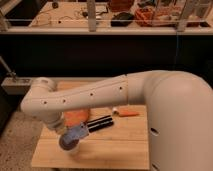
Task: Place the white sponge in the ceramic cup
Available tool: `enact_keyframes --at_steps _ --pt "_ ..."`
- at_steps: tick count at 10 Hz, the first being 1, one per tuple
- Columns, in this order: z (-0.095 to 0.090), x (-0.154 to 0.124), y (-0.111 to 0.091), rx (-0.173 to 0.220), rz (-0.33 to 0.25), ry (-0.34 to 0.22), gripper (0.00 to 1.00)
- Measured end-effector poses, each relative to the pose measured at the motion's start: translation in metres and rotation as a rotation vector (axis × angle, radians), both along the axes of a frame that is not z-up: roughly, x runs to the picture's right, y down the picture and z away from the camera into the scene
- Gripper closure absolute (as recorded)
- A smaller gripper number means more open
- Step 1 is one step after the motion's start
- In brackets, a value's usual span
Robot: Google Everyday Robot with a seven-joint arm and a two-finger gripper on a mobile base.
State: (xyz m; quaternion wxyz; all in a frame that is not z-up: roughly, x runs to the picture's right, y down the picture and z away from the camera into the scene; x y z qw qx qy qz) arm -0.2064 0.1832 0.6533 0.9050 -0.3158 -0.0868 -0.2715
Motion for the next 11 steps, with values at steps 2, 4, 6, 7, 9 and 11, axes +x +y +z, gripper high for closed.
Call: enact_keyframes --at_steps 2,4,6,7,9,11 --pt "0.0006 -0.0017 0.0024 0.005 -0.008 0.004 1.00" --pt "-0.0003 -0.0022 0.0040 0.006 -0.013 0.006 1.00" --pt "-0.0016 -0.0034 0.0063 0.004 -0.019 0.008 1.00" --pt "-0.0021 -0.0040 0.0075 0.004 -0.020 0.010 0.97" --pt "-0.0030 -0.0041 0.0088 0.007 -0.023 0.014 0.94" --pt "-0.0055 -0.0050 0.0102 0.009 -0.026 0.016 0.88"
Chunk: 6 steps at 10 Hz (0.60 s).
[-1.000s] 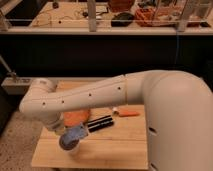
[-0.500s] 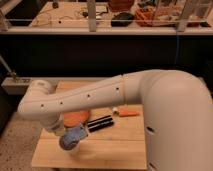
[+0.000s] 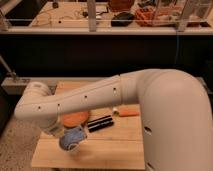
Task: Place the white sponge in the ceramic cup
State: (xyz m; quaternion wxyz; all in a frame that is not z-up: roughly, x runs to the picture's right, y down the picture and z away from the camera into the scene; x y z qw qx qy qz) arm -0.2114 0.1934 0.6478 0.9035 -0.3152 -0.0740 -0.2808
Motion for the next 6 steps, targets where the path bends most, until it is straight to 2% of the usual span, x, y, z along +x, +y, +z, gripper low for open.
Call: enact_keyframes --at_steps 6 --pt "-0.0040 -0.0002 0.0041 0.001 0.000 0.003 0.88"
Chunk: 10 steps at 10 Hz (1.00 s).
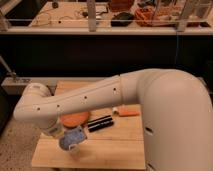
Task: Place the white sponge in the ceramic cup
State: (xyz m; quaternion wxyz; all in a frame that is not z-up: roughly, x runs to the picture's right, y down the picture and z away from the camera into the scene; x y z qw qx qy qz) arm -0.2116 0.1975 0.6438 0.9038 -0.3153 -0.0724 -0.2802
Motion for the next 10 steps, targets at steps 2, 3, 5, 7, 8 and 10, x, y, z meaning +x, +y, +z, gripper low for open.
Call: enact_keyframes --at_steps 2,3,5,7,8,10 --pt "-0.0012 0.0001 0.0001 0.001 0.002 0.001 0.88" --pt "-0.0010 0.0002 0.0000 0.002 0.002 0.002 0.88" --pt "-0.0021 0.0004 0.0002 0.004 0.004 0.003 0.88" --pt "-0.0024 0.0009 0.0009 0.002 0.006 0.005 0.88" --pt "-0.0024 0.0015 0.0011 0.002 0.007 0.006 0.88" --pt "-0.0029 0.0010 0.0015 0.003 0.010 0.004 0.88"
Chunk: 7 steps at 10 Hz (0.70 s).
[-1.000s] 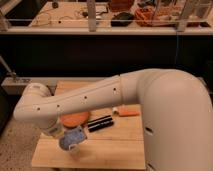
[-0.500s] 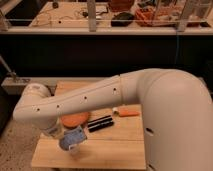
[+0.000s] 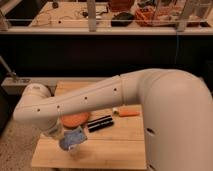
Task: Place the white sponge in the ceramic cup
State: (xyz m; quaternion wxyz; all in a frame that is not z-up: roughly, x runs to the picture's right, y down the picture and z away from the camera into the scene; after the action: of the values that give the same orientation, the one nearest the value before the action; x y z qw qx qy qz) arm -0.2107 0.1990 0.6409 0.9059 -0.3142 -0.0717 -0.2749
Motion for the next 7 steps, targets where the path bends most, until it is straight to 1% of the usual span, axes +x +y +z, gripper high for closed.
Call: enact_keyframes --at_steps 4,5,6,7 --pt "-0.0018 -0.0004 0.0010 0.002 0.007 0.001 0.88" --pt "-0.0018 -0.0005 0.0014 0.002 0.009 0.001 0.89" --pt "-0.0026 -0.0003 0.0016 0.003 0.012 0.002 0.93" --pt "-0.0028 -0.0001 0.0018 0.004 0.013 0.003 0.93"
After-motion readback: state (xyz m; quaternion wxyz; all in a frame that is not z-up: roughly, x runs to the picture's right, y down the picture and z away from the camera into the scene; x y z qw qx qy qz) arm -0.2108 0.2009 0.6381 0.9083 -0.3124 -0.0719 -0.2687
